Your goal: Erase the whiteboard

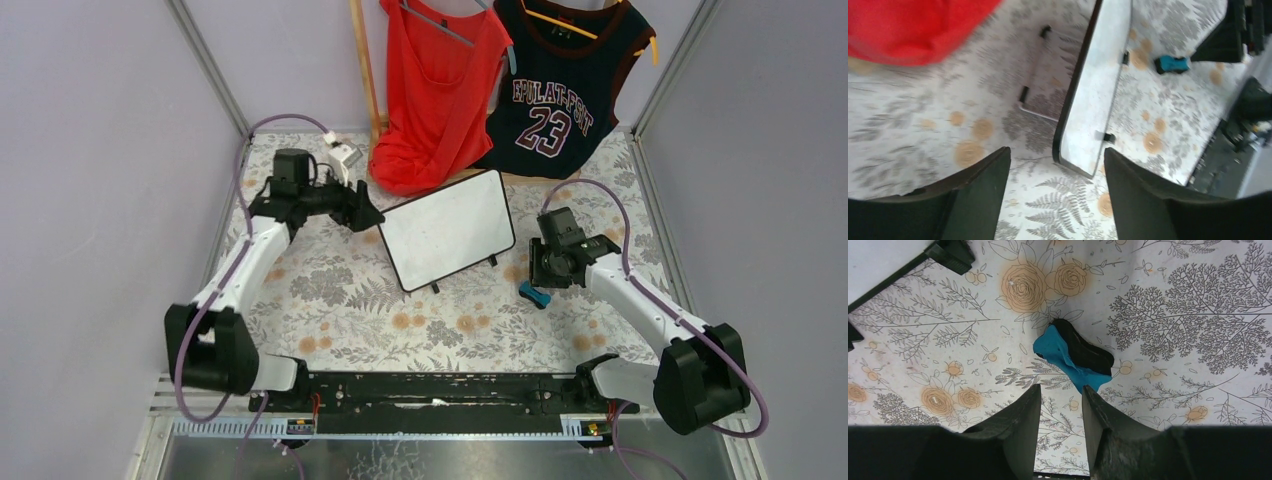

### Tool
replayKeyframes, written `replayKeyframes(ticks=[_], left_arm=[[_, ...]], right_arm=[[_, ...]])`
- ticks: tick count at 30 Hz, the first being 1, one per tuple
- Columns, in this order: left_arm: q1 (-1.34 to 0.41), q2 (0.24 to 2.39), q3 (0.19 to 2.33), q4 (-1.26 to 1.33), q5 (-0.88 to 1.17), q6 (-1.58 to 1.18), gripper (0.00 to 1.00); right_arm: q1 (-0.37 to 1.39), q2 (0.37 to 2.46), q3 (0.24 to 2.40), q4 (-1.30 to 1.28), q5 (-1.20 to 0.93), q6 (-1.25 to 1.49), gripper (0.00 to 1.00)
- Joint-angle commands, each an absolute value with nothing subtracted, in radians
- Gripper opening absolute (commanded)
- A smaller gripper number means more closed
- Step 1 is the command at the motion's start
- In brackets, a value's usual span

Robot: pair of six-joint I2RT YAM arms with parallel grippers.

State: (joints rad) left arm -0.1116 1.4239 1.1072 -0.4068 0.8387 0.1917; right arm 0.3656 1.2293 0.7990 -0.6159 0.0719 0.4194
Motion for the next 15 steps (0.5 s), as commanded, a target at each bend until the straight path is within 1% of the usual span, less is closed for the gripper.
replayKeyframes(ticks=[1,2,3,7,9,11,13,15], left_arm=[[-0.076,1.294,1.081,-0.248,0.627,0.109,0.81],[-0.062,1.282,1.079,-0.238,0.603,0.094,0.85],[-0.044,1.272,1.08,-0.231,0.602,0.082,0.86],[0.041,1.244,1.063,-0.19,0.566,0.037,0.87],[0.066,1.228,1.01,-0.154,0.486,0.026,0.86],[0.077,1.2,0.933,-0.092,0.363,0.011,0.86],[0.079,1.156,0.845,-0.024,0.215,0.008,0.84],[0.081,1.102,0.762,0.039,0.134,0.008,0.84]], right_arm=[[0.364,1.182,0.797,-0.599,0.107,0.425,0.42],[0.365,1.181,0.796,-0.599,0.108,0.425,0.42],[0.365,1.182,0.795,-0.597,0.107,0.424,0.42],[0.364,1.176,0.795,-0.597,0.119,0.427,0.42],[0.365,1.159,0.794,-0.597,0.136,0.432,0.42],[0.364,1.134,0.792,-0.599,0.17,0.441,0.42],[0.365,1.101,0.794,-0.611,0.244,0.46,0.43],[0.364,1.055,0.797,-0.629,0.331,0.485,0.43]])
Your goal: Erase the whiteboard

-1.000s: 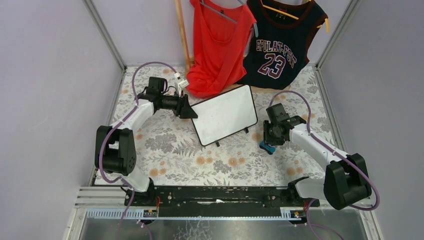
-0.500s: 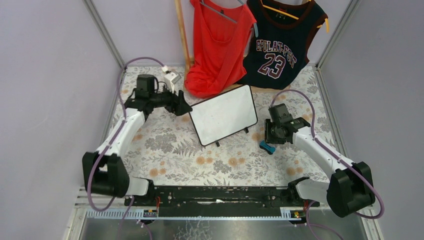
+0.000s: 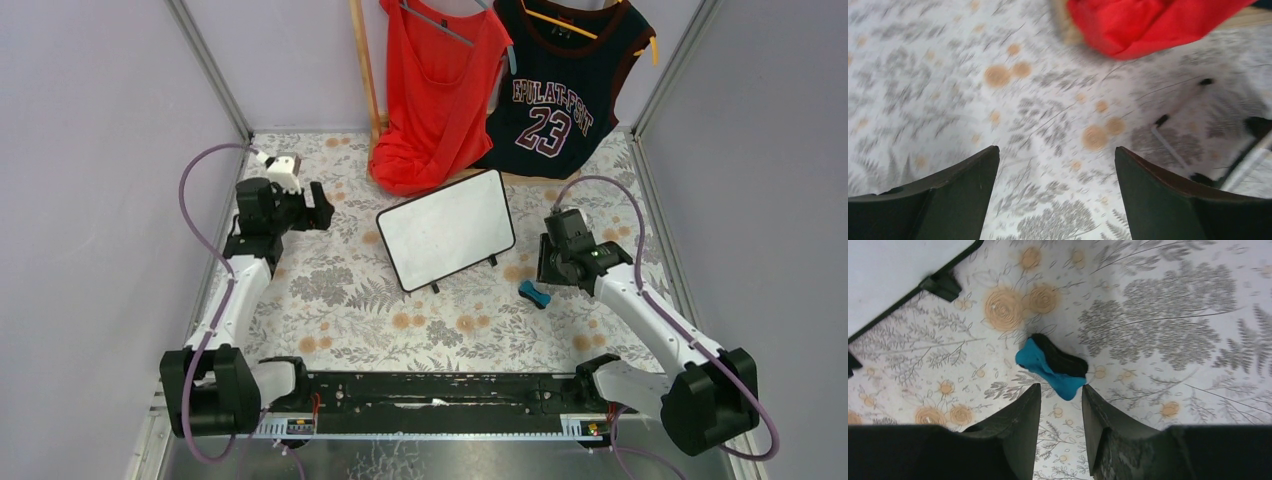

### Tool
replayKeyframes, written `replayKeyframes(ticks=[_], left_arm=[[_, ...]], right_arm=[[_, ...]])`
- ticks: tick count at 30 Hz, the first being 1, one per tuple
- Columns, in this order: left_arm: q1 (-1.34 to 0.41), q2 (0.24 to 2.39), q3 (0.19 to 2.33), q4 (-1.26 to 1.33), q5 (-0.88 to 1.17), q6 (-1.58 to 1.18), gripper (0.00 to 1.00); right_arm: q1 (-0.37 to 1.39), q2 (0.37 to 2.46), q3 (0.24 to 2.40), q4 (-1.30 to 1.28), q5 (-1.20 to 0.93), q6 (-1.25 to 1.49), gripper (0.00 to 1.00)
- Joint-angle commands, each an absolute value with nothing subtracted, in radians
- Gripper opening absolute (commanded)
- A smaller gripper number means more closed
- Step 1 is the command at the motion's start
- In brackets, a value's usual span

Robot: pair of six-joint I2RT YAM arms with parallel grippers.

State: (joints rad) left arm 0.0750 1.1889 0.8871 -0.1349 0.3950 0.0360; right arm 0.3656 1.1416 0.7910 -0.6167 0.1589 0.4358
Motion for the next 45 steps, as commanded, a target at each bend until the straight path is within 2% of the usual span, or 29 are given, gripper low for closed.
replayKeyframes(ticks=[1,6,13,22,25,32,37,38,39,41,42,44,45], left_arm=[[0.081,1.075,0.727,0.061,0.117,0.01,0.84],[0.082,1.09,0.612,0.141,0.05,-0.024,0.86],[0.083,1.086,0.464,0.37,0.04,-0.078,0.88],[0.081,1.181,0.343,0.601,0.093,-0.086,0.83],[0.081,1.226,0.297,0.684,0.101,-0.113,0.8],[0.079,1.261,0.191,1.012,0.01,-0.12,0.74],[0.065,1.382,0.176,1.181,-0.019,-0.147,0.71],[0.065,1.419,0.169,1.228,-0.012,-0.149,0.7],[0.062,1.462,0.161,1.282,0.0,-0.144,0.7],[0.057,1.524,0.159,1.354,0.03,-0.126,0.76],[0.045,1.498,0.186,1.259,0.022,-0.115,0.81],[0.021,1.516,0.208,1.249,-0.012,-0.099,0.98],[0.018,1.508,0.219,1.213,-0.015,-0.097,1.0]], right_arm=[[0.365,1.027,0.794,-0.63,0.369,0.491,0.43],[0.364,0.921,0.763,-0.576,0.428,0.504,0.45],[0.364,0.941,0.725,-0.523,0.495,0.499,0.44],[0.365,0.645,0.375,-0.064,0.584,0.373,0.45],[0.365,0.571,0.3,0.015,0.654,0.341,0.46],[0.364,0.598,0.23,0.142,0.729,0.305,0.46],[0.365,0.66,0.218,0.262,0.717,0.29,0.47],[0.365,0.666,0.218,0.265,0.736,0.313,0.54],[0.364,0.674,0.22,0.259,0.773,0.348,0.82],[0.365,0.699,0.242,0.212,0.829,0.405,0.85],[0.365,0.717,0.258,0.176,0.851,0.439,0.86],[0.365,0.754,0.29,0.097,0.913,0.554,0.88],[0.365,0.776,0.31,0.051,0.935,0.611,0.88]])
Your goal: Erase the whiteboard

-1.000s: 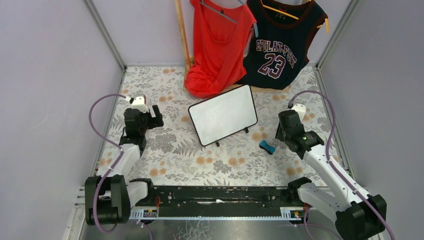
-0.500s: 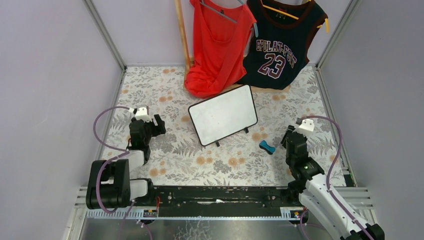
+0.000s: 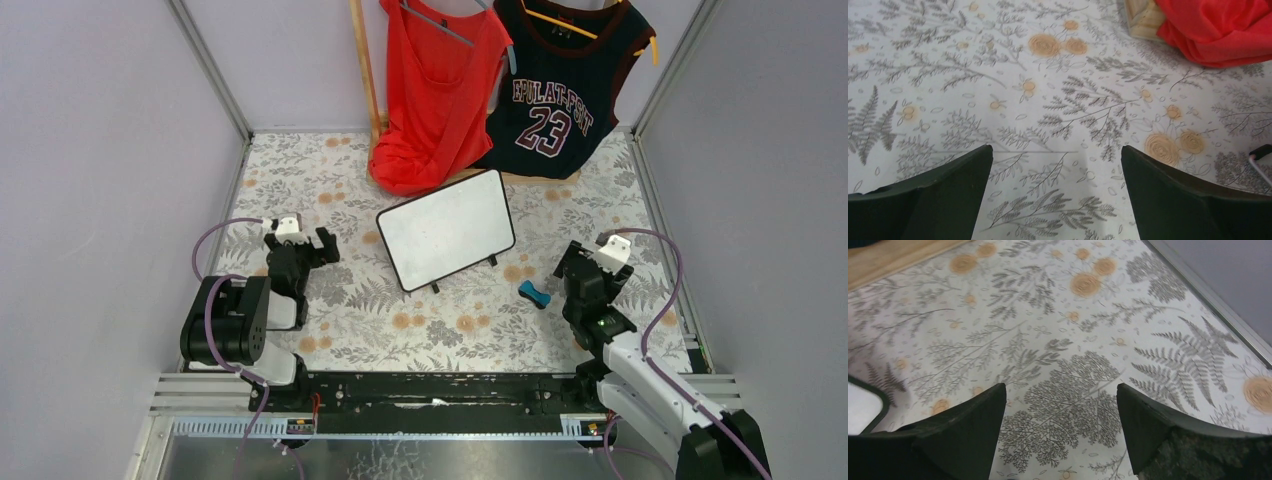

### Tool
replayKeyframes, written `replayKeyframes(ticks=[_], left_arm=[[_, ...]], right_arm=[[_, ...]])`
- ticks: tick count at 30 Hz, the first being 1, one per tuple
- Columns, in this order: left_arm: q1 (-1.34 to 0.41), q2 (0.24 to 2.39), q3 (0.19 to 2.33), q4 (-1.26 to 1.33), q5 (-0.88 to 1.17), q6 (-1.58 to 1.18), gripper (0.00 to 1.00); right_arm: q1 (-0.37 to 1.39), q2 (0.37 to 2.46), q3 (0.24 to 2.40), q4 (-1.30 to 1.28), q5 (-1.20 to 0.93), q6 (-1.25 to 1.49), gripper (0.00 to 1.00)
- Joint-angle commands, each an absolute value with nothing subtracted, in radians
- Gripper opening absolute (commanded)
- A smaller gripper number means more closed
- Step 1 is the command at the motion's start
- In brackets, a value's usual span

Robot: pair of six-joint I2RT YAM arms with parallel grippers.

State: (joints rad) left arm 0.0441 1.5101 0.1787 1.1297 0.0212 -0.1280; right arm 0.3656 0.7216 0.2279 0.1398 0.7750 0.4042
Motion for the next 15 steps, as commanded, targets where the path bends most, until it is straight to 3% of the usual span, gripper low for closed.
replayKeyframes(ticks=[1,8,15], left_arm=[[0.015,1.508,0.221,1.204,-0.019,-0.096,1.0],[0.014,1.513,0.216,1.227,-0.018,-0.094,1.0],[0.015,1.513,0.217,1.227,-0.018,-0.094,1.0]], right_arm=[[0.364,0.797,0.326,0.012,0.939,0.637,0.88],[0.365,0.786,0.357,-0.061,0.935,0.667,0.88],[0.365,0.705,0.281,0.07,0.878,0.529,0.8]])
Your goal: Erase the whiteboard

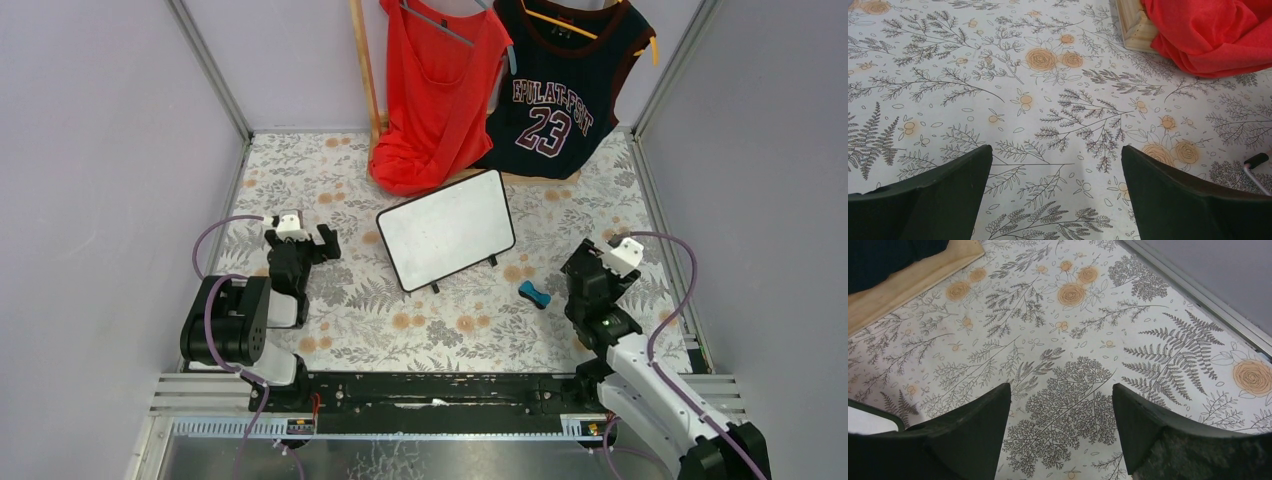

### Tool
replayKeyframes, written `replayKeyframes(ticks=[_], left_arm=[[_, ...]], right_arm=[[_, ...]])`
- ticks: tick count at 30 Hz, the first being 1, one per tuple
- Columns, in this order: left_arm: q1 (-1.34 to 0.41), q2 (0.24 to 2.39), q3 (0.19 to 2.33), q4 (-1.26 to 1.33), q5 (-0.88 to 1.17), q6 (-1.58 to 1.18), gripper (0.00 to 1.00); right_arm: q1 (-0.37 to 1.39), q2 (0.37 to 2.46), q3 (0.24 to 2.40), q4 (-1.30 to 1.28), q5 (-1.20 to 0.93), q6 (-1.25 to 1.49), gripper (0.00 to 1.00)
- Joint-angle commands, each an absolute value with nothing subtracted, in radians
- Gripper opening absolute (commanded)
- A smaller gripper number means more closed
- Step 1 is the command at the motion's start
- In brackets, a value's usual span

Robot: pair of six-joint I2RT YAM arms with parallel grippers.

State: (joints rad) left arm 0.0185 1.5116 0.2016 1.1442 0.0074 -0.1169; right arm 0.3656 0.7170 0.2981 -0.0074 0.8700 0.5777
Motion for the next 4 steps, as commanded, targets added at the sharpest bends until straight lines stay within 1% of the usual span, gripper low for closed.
replayKeyframes(ticks=[1,4], left_arm=[[0.015,1.514,0.216,1.227,-0.018,-0.094,1.0],[0.015,1.513,0.216,1.227,-0.018,-0.094,1.0]], right_arm=[[0.366,0.717,0.286,0.063,0.882,0.531,0.8],[0.366,0.754,0.311,0.042,0.87,0.514,0.82]])
